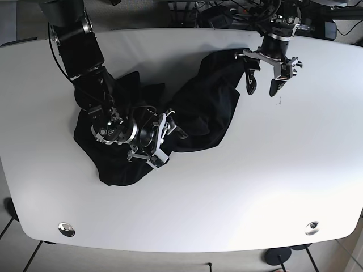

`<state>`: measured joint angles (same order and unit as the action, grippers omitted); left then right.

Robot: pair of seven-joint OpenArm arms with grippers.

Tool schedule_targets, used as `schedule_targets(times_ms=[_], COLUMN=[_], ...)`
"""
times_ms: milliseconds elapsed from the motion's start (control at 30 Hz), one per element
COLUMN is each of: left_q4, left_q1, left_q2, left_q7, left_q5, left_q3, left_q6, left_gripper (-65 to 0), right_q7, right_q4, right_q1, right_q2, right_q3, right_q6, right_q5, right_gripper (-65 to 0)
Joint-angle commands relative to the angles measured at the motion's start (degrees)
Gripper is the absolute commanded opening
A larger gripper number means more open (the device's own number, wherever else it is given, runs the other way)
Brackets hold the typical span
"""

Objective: Fold the T-shirt properly

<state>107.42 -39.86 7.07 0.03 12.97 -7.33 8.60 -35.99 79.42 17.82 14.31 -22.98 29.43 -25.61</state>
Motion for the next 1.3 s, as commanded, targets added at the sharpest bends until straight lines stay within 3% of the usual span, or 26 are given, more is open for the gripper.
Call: schedule_targets(times_ms=[33, 67, 133, 333, 500, 633, 967, 1100, 1300], left_q4=[1.02, 1.02, 1.02, 0.94, 1.64, 1.29, 1.64, 2.25, 1.02], left_q1=[-0.19, -0.19, -0.19, -0.1, -0.1, -0.01, 0.08, 0.08, 5.17], left_q2=[0.27, 0.27, 0.27, 0.27, 0.27, 1.85, 3.17, 3.17, 3.17], left_q7=[-1.48, -1.48, -1.48, -1.48, -1.57, -1.48, -1.92, -1.92, -1.57], left_q5=[0.35, 0.43, 0.43, 0.43, 0.79, 12.21, 12.3, 12.3, 12.21], left_q3=[-0.1, -0.1, -0.1, -0.1, -0.1, 0.96, 2.89, 3.77, 6.94], left_q6=[0.23, 0.23, 0.23, 0.23, 0.41, 0.5, 0.41, 0.32, 0.15], left_gripper=[-30.6, -30.6, -30.6, -30.6, -30.6, -30.1, -29.9, -29.9, -29.9], right_q7=[0.87, 0.78, -0.1, -1.24, -1.51, -3.7, -7.75, -13.9, -15.75], right_q4=[-0.6, -0.16, 2.47, 3.88, 10.82, 12.58, 12.67, 12.67, 12.58], right_q1=[1.21, 0.86, -1.16, -1.96, 1.65, 13.25, 34.79, 41.47, 44.02], right_q2=[0.42, 0.51, 1.65, 2.35, 2.53, 1.04, -6.96, -12.24, -12.5], right_q3=[0.26, 0.17, 0.17, 0.35, 0.61, 0.61, 0.7, 10.37, 12.39], right_q6=[-0.02, -0.02, -0.11, -0.2, -0.29, -0.29, -0.29, -0.2, -0.2], right_q5=[-0.55, -0.55, -0.55, -0.55, -0.55, -0.64, -0.55, -0.55, -0.55], right_gripper=[-17.9, -18.5, -25.8, -62.1, -62.9, -62.9, -62.9, -62.9, -62.9])
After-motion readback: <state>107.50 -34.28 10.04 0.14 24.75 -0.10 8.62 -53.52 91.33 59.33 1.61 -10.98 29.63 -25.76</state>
